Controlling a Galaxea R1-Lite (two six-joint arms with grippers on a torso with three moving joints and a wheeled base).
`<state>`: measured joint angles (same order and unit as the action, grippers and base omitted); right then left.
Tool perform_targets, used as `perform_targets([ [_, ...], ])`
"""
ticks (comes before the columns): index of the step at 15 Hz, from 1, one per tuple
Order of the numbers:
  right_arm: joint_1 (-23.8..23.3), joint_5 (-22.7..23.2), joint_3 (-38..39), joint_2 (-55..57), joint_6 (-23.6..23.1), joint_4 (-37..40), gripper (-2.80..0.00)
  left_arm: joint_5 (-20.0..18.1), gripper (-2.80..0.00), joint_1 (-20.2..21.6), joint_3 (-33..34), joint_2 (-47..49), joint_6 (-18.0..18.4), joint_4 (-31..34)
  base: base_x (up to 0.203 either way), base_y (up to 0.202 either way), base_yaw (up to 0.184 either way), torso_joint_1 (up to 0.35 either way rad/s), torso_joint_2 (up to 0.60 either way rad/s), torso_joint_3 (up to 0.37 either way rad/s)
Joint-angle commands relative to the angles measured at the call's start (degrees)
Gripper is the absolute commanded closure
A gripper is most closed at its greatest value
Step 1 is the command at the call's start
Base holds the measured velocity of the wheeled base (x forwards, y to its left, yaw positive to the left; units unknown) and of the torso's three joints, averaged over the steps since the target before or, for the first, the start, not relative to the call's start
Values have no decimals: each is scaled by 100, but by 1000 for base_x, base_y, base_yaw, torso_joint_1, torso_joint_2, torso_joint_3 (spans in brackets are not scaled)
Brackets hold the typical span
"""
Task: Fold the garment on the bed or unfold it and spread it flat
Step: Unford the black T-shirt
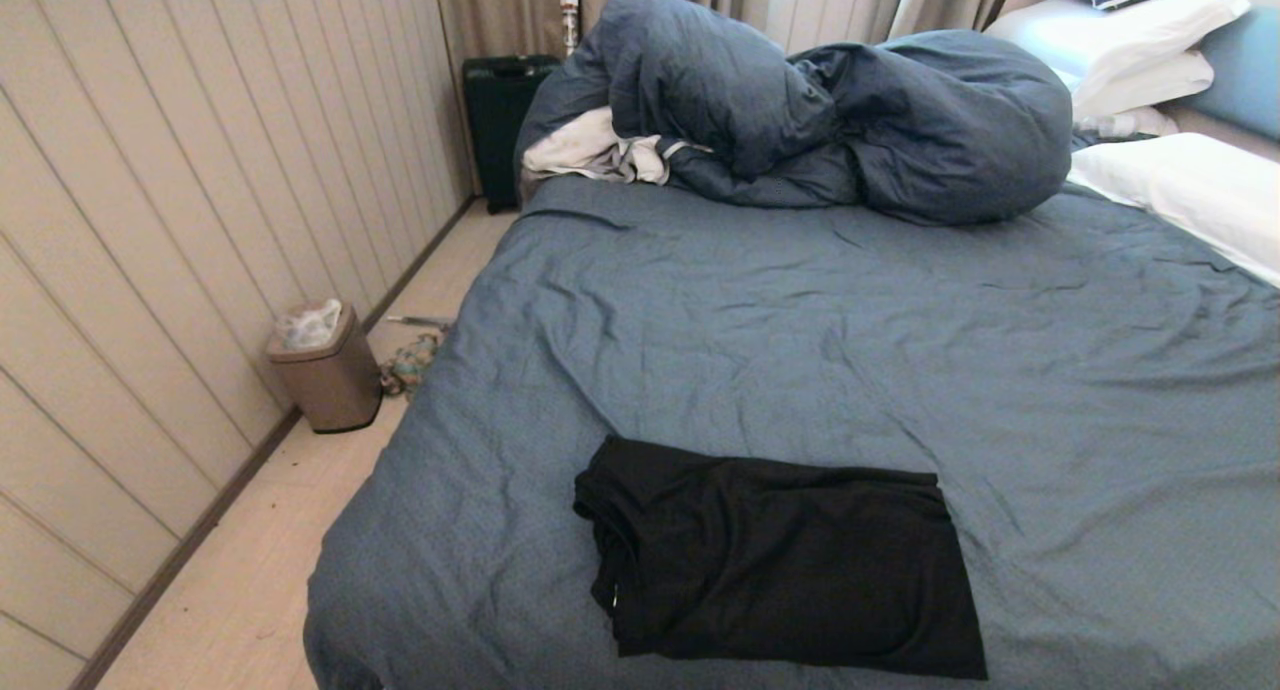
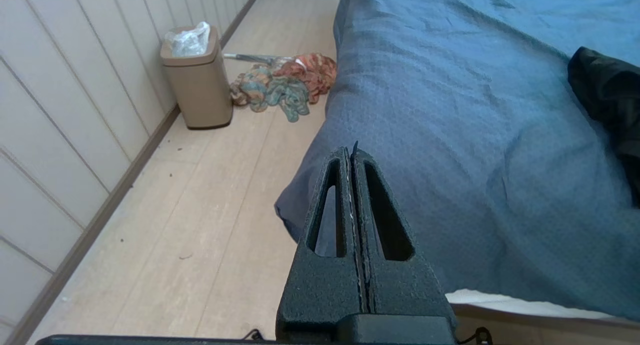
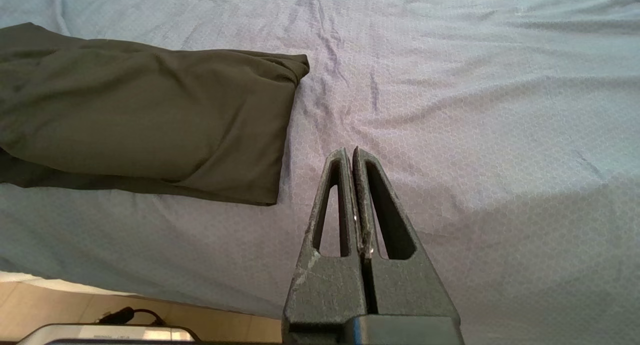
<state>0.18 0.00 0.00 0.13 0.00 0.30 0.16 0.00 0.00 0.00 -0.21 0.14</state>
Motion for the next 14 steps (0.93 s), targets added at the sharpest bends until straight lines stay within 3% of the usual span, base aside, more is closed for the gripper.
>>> perform_targets([
  [1,1,8,0,4,-12,5,0,2,0,0,0,9,-14,3,0,0,0,0,0,0],
  [8,-2,-1,-184,23,-129,67,0,2,0,0,0,9,-22,3,0,0,0,0,0,0],
  [11,2,160,-1530,627,-112,586,0,2,0,0,0,9,-22,3,0,0,0,0,0,0],
  [14,3,590,-2904,2252,156,834,0,2,0,0,0,9,-22,3,0,0,0,0,0,0],
])
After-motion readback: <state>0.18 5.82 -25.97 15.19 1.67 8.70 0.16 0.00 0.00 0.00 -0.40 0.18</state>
